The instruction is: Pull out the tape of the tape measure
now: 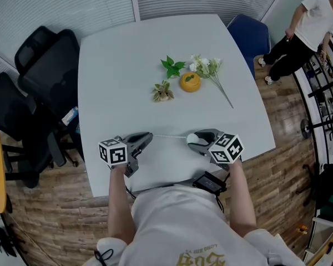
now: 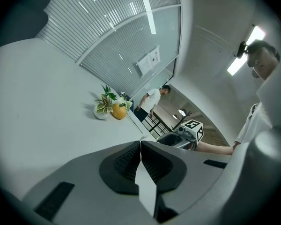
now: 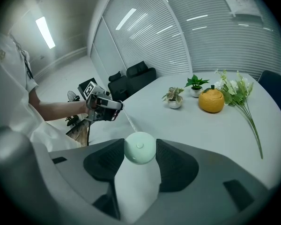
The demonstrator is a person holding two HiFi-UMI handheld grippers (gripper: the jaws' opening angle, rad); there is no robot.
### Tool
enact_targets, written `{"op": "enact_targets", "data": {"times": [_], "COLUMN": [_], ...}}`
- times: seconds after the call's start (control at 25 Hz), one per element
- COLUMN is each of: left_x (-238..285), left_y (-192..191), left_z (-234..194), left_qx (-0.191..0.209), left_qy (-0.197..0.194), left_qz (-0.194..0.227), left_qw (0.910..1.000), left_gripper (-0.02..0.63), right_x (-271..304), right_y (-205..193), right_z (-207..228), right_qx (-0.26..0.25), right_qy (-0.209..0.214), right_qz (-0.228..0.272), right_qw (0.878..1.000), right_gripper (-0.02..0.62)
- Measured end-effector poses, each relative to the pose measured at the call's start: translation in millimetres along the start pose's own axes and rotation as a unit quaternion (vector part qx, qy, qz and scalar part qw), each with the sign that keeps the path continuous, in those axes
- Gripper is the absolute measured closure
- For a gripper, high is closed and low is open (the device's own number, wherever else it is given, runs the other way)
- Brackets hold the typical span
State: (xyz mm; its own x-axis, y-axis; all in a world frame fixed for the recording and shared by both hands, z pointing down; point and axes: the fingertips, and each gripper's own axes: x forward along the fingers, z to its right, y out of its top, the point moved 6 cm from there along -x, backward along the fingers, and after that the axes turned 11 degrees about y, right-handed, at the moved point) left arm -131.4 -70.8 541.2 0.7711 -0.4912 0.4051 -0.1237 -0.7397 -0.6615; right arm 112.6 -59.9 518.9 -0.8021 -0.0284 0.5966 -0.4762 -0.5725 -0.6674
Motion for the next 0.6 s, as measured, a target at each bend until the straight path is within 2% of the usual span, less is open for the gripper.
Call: {"op": "enact_targets", "data": {"times": [0.6], "left_x": [-10.9], "left_y": [-3.0], "left_z": [-13.7], "left_qx": [-0.016], "left_qy": [0.020], "left_qz": [0.009], "left_qw": [0.9996], "left_gripper": [0.597], "right_x": [-3.6], "right_y": [-9.4], "right_z": [8.5], "right_qx": [0.008], "right_qy": [-0.007], "right_qz": [-0.020], "right_qw": [1.000], "right_gripper": [0.368]}}
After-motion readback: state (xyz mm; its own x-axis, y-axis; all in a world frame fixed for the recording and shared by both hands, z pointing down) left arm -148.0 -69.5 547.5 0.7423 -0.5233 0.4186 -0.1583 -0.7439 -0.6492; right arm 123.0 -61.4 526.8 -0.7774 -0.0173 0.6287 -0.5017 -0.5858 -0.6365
